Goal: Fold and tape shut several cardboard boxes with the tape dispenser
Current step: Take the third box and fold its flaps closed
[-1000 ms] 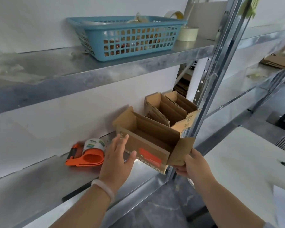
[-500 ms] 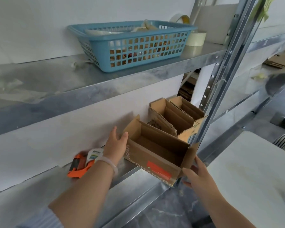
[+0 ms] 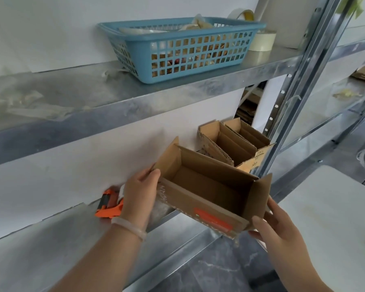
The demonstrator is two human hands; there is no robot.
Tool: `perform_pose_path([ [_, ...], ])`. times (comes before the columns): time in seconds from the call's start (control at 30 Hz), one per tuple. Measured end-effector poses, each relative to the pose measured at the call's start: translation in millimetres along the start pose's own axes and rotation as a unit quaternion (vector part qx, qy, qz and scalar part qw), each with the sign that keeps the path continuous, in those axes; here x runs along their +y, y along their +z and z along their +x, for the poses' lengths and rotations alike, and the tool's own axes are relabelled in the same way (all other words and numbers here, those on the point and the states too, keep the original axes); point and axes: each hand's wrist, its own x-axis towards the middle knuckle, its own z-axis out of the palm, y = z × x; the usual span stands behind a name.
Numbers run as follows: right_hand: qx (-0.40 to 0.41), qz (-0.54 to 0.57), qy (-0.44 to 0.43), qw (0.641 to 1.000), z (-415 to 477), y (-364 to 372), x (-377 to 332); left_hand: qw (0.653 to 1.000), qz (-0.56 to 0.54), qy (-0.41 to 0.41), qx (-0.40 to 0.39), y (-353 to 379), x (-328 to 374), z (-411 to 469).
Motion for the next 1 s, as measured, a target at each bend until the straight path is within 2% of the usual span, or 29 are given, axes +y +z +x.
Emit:
perform_pose_path([
  [0.27,-0.116,0.012,-0.105,0.988,-3.1,17.3,-38.8,0.994,-0.042,0.008,0.104,-59.7,13.6,-28.5],
  [0.5,-0.241,-0.001,-0.166,0.956,-6.5,87.9,-62.5,0.970,-0.054,-0.035,0.234,-148.2,-8.8,-58.3],
  [0.6,-0.300,-0.007,-0.166,0.939,-17.0,129.4,-71.9,0.952,-0.060,-0.056,0.296,-191.5,-20.9,-71.0],
  [0.8,-0.397,-0.048,-0.134,0.907,-41.2,221.2,-71.3,0.927,-0.056,-0.088,0.360,-265.6,-43.2,-94.1],
  [0.87,-0.420,-0.086,-0.129,0.894,-46.9,249.6,-65.8,0.924,-0.046,-0.107,0.365,-285.9,-57.4,-96.0],
  [1.0,-0.421,-0.130,-0.075,0.895,-50.3,291.0,-55.9,0.932,-0.017,-0.135,0.335,-310.0,-85.0,-93.6],
])
